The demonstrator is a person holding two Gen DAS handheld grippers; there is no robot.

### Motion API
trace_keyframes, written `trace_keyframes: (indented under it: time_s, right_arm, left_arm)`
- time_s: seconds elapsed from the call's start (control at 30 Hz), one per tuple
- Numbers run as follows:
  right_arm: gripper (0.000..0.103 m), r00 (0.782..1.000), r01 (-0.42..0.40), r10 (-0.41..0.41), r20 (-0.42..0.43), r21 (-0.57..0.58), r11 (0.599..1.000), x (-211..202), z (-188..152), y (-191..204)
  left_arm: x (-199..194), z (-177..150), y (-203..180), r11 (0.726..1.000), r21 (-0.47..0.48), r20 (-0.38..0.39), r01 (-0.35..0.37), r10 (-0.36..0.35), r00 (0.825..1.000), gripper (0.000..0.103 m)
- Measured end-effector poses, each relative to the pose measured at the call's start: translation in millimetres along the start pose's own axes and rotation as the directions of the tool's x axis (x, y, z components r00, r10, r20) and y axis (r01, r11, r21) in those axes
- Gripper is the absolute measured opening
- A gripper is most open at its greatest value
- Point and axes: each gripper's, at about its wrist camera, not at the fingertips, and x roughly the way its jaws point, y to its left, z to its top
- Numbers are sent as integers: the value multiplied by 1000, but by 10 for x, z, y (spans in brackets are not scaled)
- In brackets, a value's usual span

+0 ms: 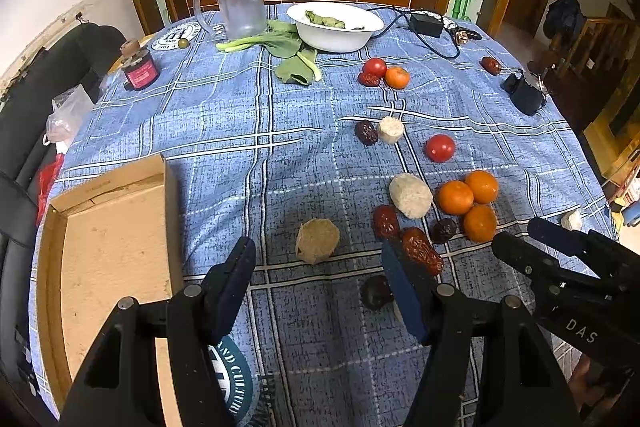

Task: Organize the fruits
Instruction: 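Grasp the beige round cake with the left tool while the right tool grasps the tangerine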

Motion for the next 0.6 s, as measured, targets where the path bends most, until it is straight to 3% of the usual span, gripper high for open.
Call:
trace_keyframes:
  time_s: [0.37, 0.6]
  right_arm:
    - [61, 1000, 29, -29, -11, 1, 1000, 96, -2, -130]
    - [61, 998, 48, -50, -36, -48, 998, 315, 45, -128]
  left_arm:
    - [269, -24, 152, 999, -46, -50, 6, -8, 999, 65]
    - [574, -22, 235, 997, -57, -96, 59, -64, 993, 65]
